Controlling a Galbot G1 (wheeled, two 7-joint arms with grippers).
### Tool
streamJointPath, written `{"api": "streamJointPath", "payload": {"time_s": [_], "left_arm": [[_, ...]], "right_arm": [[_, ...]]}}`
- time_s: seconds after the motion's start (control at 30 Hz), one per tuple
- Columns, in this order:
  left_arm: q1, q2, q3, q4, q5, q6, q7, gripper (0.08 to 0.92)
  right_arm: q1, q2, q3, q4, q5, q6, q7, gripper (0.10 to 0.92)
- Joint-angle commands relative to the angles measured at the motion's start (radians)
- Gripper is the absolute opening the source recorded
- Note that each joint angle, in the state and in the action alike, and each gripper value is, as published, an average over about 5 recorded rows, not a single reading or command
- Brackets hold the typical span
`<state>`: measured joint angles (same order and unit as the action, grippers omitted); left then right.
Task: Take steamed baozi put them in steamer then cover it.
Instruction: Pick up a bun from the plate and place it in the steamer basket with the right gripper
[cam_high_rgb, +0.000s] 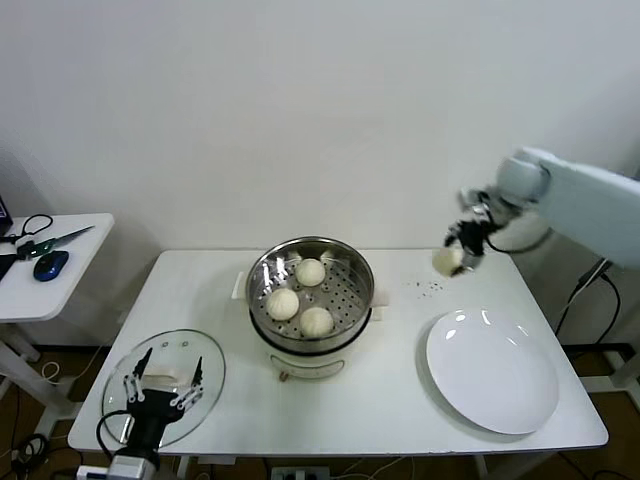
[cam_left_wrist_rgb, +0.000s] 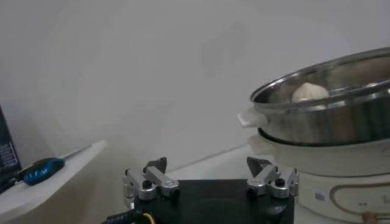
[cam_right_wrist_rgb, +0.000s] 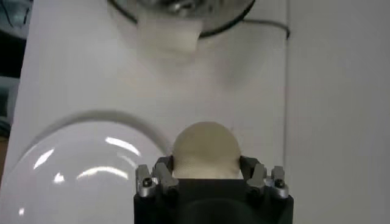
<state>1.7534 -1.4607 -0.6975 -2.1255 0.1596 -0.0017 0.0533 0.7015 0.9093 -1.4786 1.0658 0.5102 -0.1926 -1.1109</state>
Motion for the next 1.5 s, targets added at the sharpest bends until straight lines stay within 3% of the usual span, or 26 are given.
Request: {"api": "streamJointPath", "payload": {"time_s": [0.03,0.57,1.23,1.5], "left_arm": [[0.006,0.017,0.022,-0.011,-0.059,0.011,0.003,0.823],[-0.004,0.045,0.029,0.008,-0.081,0.011,0.006,0.823],[-0.010,0.051,0.015,0.028,-0.084,0.008,0.006,0.823],[-0.009,0.053,0.009,0.025,-0.083,0.008,0.006,0.823]], "right_arm": [[0.197,0.328,-0.231,-0.005,0.338,-0.069,0.048,0.696],[0.015,0.502,-0.234,-0.096,0.299,-0.091,0.091,0.696],[-0.093,0.480,-0.210,-0.116,0.196,-0.097,0.121,0.705],[-0.066,0.452,-0.162,-0.101,0.212,-0.104,0.112,0.813]]}}
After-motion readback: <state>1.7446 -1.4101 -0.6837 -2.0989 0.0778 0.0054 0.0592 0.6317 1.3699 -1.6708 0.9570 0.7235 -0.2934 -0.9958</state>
